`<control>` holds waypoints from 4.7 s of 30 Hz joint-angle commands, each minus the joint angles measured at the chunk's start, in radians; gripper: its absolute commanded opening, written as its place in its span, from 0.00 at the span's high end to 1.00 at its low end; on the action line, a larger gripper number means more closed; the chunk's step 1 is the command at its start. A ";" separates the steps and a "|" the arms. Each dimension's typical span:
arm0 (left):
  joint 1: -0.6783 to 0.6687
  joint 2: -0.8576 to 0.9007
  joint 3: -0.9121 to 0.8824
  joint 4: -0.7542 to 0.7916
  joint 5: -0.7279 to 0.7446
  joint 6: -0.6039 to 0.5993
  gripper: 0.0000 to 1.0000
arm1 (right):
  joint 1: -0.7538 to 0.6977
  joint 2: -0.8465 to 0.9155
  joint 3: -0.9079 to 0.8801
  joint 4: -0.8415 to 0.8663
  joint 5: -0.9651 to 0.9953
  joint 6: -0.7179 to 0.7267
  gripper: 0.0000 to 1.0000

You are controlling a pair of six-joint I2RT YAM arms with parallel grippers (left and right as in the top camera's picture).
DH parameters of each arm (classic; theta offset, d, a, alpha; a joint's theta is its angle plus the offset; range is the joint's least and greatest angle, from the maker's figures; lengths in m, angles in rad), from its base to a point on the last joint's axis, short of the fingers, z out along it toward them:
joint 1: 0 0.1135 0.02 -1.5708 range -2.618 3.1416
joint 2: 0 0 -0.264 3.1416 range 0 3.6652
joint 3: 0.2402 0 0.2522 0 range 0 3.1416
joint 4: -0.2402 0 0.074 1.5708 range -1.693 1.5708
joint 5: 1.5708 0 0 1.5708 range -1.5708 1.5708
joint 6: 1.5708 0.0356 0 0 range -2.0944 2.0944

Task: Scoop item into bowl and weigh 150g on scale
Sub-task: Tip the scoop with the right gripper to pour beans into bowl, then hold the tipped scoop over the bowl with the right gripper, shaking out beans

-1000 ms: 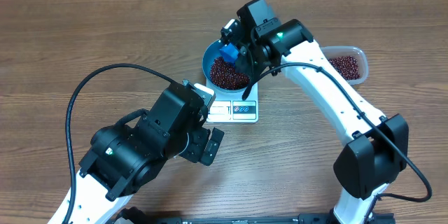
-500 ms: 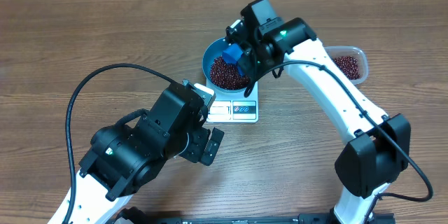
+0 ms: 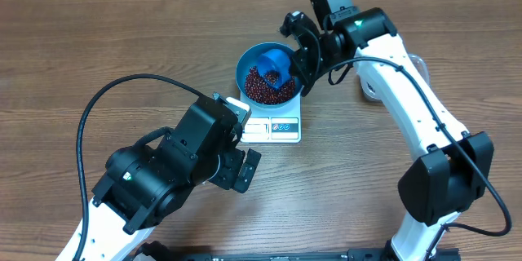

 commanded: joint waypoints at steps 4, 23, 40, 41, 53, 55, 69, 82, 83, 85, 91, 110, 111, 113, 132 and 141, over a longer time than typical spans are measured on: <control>0.002 -0.004 0.013 0.001 0.004 0.016 0.00 | -0.020 -0.055 0.053 0.006 -0.014 0.010 0.96; 0.002 -0.004 0.013 0.001 0.004 0.016 0.00 | 0.087 -0.057 0.102 -0.033 0.202 -0.043 0.96; 0.002 -0.004 0.012 0.001 0.004 0.016 0.00 | 0.096 -0.057 0.102 -0.057 0.195 -0.072 0.96; 0.002 -0.004 0.012 0.001 0.003 0.016 0.01 | 0.096 -0.057 0.102 -0.058 0.195 -0.073 0.96; 0.002 -0.004 0.012 0.001 0.003 0.016 0.00 | 0.105 -0.057 0.102 -0.085 0.195 -0.145 0.96; 0.002 -0.004 0.012 0.001 0.004 0.016 0.00 | 0.108 -0.057 0.102 -0.085 0.201 -0.148 0.96; 0.002 0.002 0.012 0.001 0.004 0.016 0.00 | 0.109 -0.057 0.102 -0.057 0.221 -0.096 0.96; 0.002 0.003 0.012 0.001 0.003 0.016 0.00 | 0.109 -0.057 0.102 -0.076 0.221 -0.115 0.96; 0.002 0.003 0.012 0.001 0.004 0.016 0.00 | 0.109 -0.057 0.102 -0.076 0.221 -0.115 0.96; 0.002 0.003 0.012 0.001 0.003 0.016 0.00 | 0.109 -0.057 0.102 -0.076 0.221 -0.115 0.96; 0.002 0.004 0.012 0.001 0.004 0.016 0.01 | 0.109 -0.057 0.102 -0.078 0.221 -0.115 0.96; 0.002 0.008 0.012 0.001 0.003 0.016 0.00 | 0.109 -0.057 0.102 -0.070 0.217 -0.096 0.96; 0.002 0.008 0.012 0.002 0.004 0.016 0.00 | 0.109 -0.057 0.102 -0.070 0.217 -0.096 0.96; 0.002 0.008 0.012 0.001 0.004 0.016 0.00 | 0.109 -0.057 0.102 -0.069 0.217 -0.096 0.96; 0.002 0.008 0.012 0.001 0.003 0.016 0.00 | 0.109 -0.057 0.102 -0.084 0.221 -0.115 0.96; 0.002 0.008 0.012 0.001 0.004 0.016 0.00 | 0.109 -0.057 0.102 -0.085 0.221 -0.115 0.96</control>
